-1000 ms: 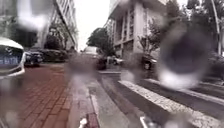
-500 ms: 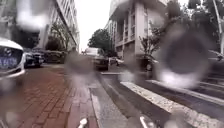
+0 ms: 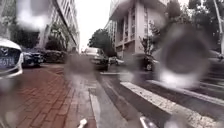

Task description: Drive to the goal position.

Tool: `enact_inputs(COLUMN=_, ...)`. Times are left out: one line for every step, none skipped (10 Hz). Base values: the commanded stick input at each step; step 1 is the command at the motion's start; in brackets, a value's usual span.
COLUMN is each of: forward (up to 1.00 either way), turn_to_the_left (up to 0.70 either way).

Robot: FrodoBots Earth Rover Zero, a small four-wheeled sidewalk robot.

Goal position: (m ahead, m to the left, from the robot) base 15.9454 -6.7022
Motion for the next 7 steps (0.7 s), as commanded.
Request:
enact_inputs(forward=0.2, turn_to_the_left=0.0)
enact_inputs(forward=0.2, turn_to_the_left=0.0)
enact_inputs(forward=0.2, turn_to_the_left=0.0)
enact_inputs(forward=0.2, turn_to_the_left=0.0)
enact_inputs(forward=0.2, turn_to_the_left=0.0)
enact_inputs(forward=0.2, turn_to_the_left=0.0)
enact_inputs(forward=0.2, turn_to_the_left=0.0)
